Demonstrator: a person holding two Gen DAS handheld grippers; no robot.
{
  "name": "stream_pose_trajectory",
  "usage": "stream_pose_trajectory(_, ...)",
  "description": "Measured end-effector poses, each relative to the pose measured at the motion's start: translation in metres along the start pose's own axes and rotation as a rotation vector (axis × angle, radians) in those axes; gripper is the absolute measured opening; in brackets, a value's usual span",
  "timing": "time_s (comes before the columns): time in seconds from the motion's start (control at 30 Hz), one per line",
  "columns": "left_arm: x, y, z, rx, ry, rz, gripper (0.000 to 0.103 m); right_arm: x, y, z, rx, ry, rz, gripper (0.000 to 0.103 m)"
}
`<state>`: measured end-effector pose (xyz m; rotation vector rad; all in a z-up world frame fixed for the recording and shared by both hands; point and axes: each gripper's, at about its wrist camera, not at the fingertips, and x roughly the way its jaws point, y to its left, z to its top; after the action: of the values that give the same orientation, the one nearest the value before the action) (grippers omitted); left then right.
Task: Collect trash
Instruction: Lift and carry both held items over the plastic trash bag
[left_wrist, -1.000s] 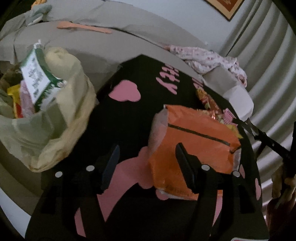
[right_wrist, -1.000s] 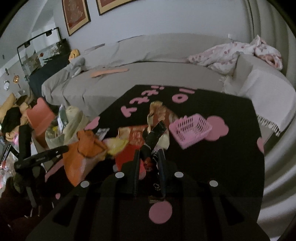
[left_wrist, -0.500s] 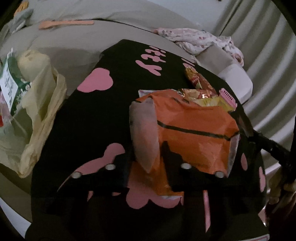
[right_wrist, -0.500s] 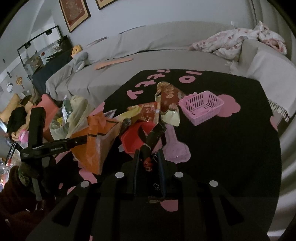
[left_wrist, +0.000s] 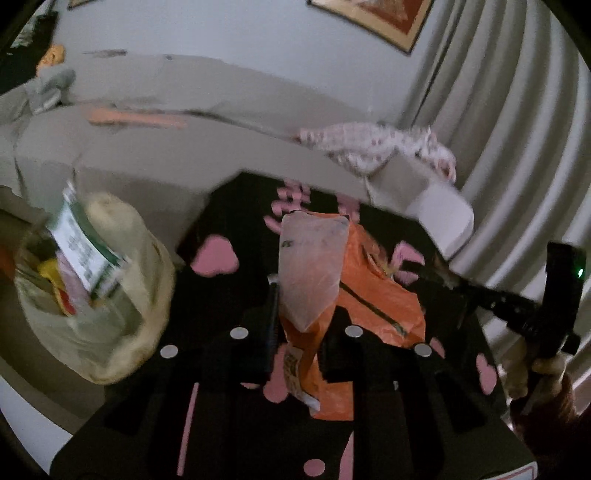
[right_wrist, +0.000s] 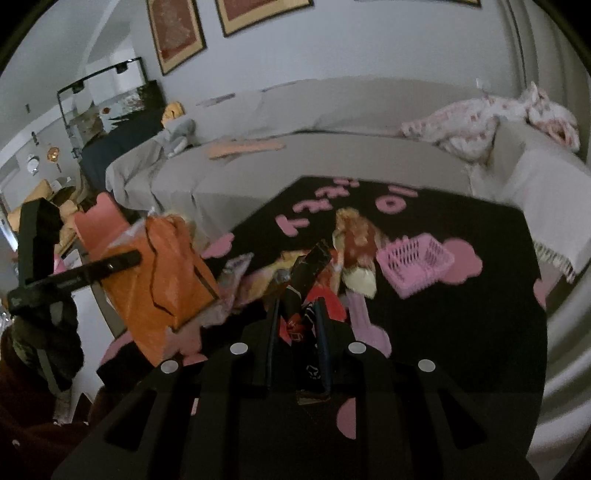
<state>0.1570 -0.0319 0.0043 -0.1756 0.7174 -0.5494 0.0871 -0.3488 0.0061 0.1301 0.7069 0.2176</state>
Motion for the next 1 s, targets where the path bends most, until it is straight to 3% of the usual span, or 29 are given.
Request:
stream_pose_trajectory(0.17, -0.034, 0.018, 0.016, -0.043, -0.084, 0.032, 0.016, -0.014, 0.012, 0.013, -0.018, -0.049, 0.035, 0.019)
stream_pose_trajectory(0.5, -0.068, 0.048, 0.019, -0.109, -0.162, 0.097, 0.016, -0.025, 0.024, 0.027, -0.018, -0.089, 0.090, 0.019)
stream_pose_trajectory(0.77, -0.101, 0.123, 0.030, -0.240, -0.309, 0.383, 0.016, 0.000, 0.047, 0.040, -0.086, -0.067, 0.122, 0.019)
stream_pose_trajectory(0.9, -0.094, 0.166, 0.025, -0.330, -0.337, 0.529, 0.016, 0.026, 0.059, 0.047, -0.123, -0.032, 0.138, 0.019)
stream_pose_trajectory(1.0, -0.078, 0.187, 0.022, -0.340, -0.322, 0.615, 0.016, 0.050, 0.066, 0.053, -0.142, 0.001, 0.152, 0.019)
